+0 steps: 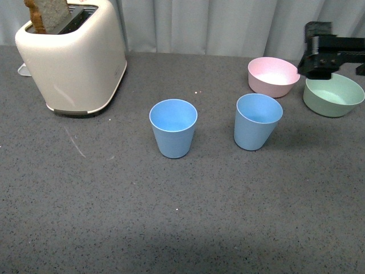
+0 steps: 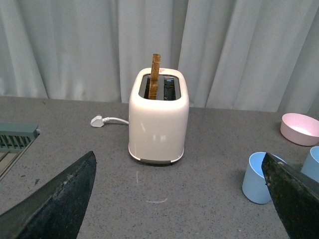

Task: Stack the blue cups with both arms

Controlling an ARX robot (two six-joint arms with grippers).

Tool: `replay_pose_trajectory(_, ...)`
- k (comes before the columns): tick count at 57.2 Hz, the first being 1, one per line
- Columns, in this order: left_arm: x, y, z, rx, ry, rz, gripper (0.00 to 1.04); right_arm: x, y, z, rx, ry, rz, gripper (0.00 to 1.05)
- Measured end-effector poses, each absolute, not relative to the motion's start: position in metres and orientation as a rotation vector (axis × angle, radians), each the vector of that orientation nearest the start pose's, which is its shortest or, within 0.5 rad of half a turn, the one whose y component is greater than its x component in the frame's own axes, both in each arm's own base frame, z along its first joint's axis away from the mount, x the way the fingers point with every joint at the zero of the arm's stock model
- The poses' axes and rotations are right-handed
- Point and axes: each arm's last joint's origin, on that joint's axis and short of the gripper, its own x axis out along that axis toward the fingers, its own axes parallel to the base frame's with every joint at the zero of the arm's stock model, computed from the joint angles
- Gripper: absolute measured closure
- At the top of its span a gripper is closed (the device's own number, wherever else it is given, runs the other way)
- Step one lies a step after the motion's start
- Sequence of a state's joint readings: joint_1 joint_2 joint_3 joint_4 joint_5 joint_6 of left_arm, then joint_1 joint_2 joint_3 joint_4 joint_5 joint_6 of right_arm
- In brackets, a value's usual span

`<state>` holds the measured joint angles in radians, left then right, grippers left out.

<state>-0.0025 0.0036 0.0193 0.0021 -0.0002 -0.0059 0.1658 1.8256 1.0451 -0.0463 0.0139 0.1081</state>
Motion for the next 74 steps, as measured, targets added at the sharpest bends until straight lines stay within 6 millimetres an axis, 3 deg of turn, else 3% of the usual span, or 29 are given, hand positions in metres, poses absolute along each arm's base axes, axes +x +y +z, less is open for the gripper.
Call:
replay_pose_trajectory(19, 0.097, 0.0, 0.17, -0.006, -0.018, -0.003, 0.07, 0.406, 0.084, 0.11, 0.038, 1.051, 0.044, 0.1)
replay_pose_trajectory(30, 0.097, 0.0, 0.17, -0.006, -0.018, -0.003, 0.07, 0.409, 0.088, 0.091, 0.064, 1.121, 0.03, 0.39)
replay_pose_trajectory(44, 0.097, 0.0, 0.17, -0.006, -0.018, -0.003, 0.07, 0.409, 0.091, 0.09, 0.08, 1.129, 0.024, 0.71)
replay_pose_trajectory(50, 0.097, 0.0, 0.17, -0.006, -0.017, -0.003, 0.07, 0.409, 0.092, 0.09, 0.094, 1.131, 0.025, 0.91)
replay_pose_trajectory(56, 0.097, 0.0, 0.17, -0.006, -0.018, -0.002, 0.07, 0.408, 0.092, 0.094, 0.12, 1.129, 0.039, 1.04)
replay_pose_trajectory(65, 0.097, 0.0, 0.17, -0.006, -0.018, -0.003, 0.07, 0.407, 0.089, 0.11, 0.186, 1.105, 0.068, 1.04)
replay_pose_trajectory(74, 0.097, 0.0, 0.17, -0.006, -0.018, -0.003, 0.07, 0.4, 0.095, 0.16, 0.27, 1.027, 0.202, 1.04)
